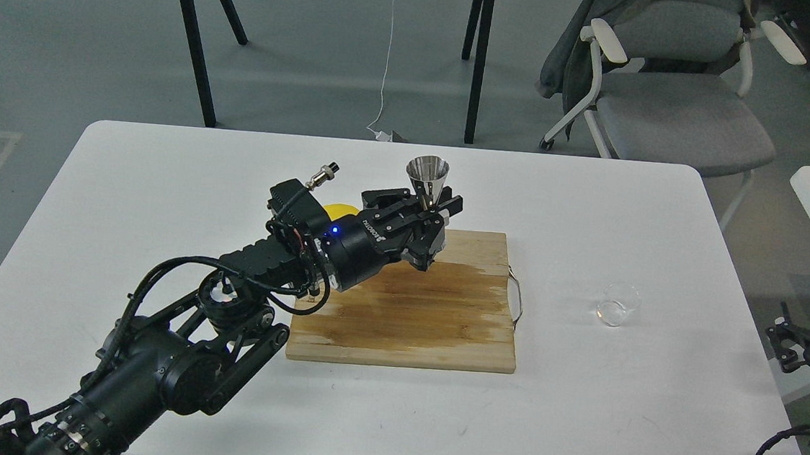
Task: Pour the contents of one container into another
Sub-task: 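Carry the jigger over the wooden board and lower it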
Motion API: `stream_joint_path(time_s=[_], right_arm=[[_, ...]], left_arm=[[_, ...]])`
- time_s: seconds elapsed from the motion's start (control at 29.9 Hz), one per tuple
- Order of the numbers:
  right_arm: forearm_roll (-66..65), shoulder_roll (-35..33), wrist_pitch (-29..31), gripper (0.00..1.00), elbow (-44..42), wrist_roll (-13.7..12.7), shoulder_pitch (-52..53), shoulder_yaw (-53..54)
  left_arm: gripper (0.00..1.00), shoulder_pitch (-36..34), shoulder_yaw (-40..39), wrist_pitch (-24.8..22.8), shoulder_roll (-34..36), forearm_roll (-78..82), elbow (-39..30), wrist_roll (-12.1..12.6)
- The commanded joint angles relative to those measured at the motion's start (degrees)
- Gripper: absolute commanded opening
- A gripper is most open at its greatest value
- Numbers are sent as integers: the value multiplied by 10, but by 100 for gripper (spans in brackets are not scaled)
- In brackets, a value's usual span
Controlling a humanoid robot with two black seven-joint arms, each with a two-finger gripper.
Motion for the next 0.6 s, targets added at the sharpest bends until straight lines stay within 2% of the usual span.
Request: stream_joint_path(time_s=[0.0,0.13,0.33,0.57], right_arm=[[0,5,0,100,0,0,0,0],[0,7,0,100,0,0,0,0],[0,9,0,100,1,0,0,0],[0,9,0,100,1,0,-2,0]], left_arm=[[10,1,1,42,0,0,-29,0],[11,5,1,67,0,1,-52,0],[11,25,1,64,0,2,-60,0],[11,42,1,64,0,7,-113,0]])
